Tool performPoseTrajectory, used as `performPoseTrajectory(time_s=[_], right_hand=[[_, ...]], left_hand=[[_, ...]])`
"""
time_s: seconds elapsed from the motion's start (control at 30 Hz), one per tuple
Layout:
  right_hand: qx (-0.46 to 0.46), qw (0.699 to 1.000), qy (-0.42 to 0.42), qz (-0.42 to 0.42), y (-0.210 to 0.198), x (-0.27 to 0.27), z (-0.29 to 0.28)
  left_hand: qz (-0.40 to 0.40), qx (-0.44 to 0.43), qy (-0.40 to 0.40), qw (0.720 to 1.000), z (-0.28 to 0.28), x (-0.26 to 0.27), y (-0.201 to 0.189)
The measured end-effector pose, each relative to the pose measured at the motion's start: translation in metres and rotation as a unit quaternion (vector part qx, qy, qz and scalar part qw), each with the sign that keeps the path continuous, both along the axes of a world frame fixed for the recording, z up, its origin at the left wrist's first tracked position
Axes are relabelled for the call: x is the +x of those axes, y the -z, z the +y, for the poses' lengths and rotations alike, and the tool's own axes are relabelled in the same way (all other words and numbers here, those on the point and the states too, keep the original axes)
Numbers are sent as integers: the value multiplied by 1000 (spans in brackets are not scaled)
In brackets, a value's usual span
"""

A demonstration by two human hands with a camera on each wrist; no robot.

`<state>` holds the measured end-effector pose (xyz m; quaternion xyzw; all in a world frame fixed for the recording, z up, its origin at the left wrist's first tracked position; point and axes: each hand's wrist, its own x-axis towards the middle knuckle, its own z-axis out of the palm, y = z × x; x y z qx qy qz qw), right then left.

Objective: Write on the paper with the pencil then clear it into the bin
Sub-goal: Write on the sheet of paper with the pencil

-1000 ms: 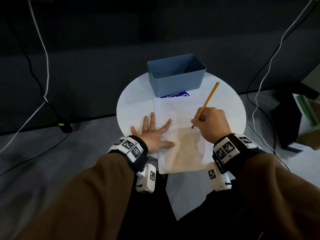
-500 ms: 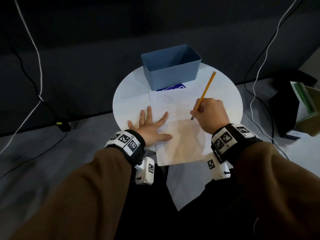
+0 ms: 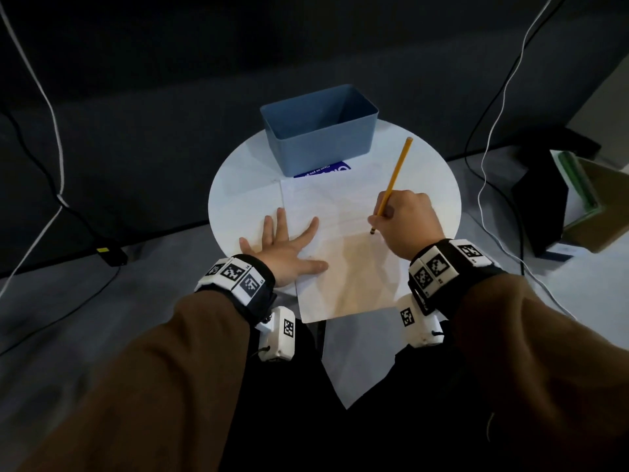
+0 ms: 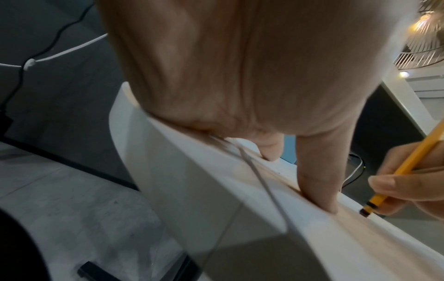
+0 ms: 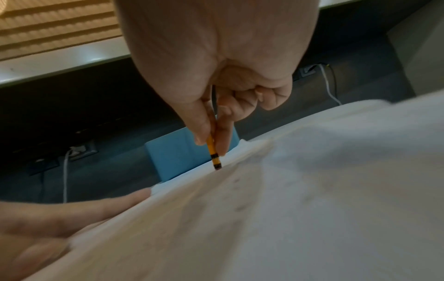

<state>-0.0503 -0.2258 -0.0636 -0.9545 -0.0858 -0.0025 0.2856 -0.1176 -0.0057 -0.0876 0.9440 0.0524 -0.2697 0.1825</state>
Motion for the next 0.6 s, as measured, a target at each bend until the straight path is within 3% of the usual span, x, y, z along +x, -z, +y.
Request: performPoseTrajectory(time_s=[0.13, 0.37, 0.6], right_hand=[[12, 1000, 25, -9, -2, 4, -11], [36, 998, -55, 9, 1, -3, 8], [19, 1000, 23, 1, -6, 8, -26]], left_hand=[[-1, 4, 0, 1000, 1, 0, 1], [-4, 3, -4, 1000, -1, -1, -1], [-1, 6, 1, 1000, 0, 0, 0]])
